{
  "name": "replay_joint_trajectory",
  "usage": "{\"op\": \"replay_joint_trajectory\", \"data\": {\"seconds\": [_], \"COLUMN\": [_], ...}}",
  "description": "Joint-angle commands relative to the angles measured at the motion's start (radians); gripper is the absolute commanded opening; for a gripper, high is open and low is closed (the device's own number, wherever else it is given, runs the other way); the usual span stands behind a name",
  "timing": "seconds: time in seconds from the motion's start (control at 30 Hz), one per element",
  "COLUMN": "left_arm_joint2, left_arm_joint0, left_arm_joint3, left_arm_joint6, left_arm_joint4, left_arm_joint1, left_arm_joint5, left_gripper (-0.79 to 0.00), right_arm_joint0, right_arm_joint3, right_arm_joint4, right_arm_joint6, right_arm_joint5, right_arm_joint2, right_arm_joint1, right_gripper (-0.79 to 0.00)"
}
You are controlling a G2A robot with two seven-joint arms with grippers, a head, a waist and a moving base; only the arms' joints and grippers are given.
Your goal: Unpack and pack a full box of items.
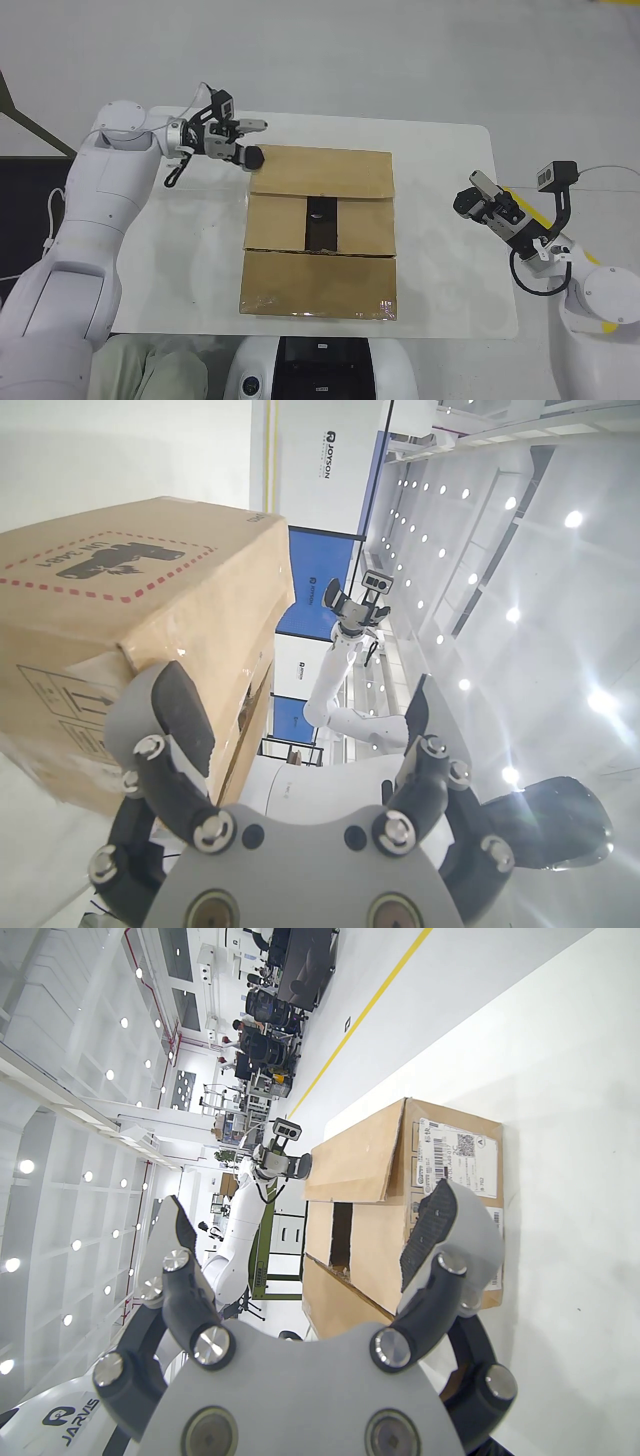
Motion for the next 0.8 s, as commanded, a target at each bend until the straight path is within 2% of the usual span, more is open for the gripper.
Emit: {"op": "replay_joint_trajectory", "data": {"seconds": [0.0,0.77], "left_arm_joint2": [0.004,0.002], "left_arm_joint0": [-0.001,-0.001], "left_arm_joint3": [-0.002,0.001], "left_arm_joint6": [0.007,0.01], "left_arm_joint4": [0.016,0.0], "left_arm_joint1": [0.001,-0.001], "left_arm_joint5": [-0.008,0.001], "left_gripper": [0.0,0.0], "right_arm_joint0": [0.0,0.0], "right_arm_joint3": [0.0,0.0], "right_arm_joint4": [0.0,0.0], "right_arm_joint6": [0.0,0.0], "right_arm_joint5": [0.0,0.0], "right_arm_joint2": [0.0,0.0], "right_arm_joint1": [0.0,0.0], "right_gripper": [0.0,0.0]}}
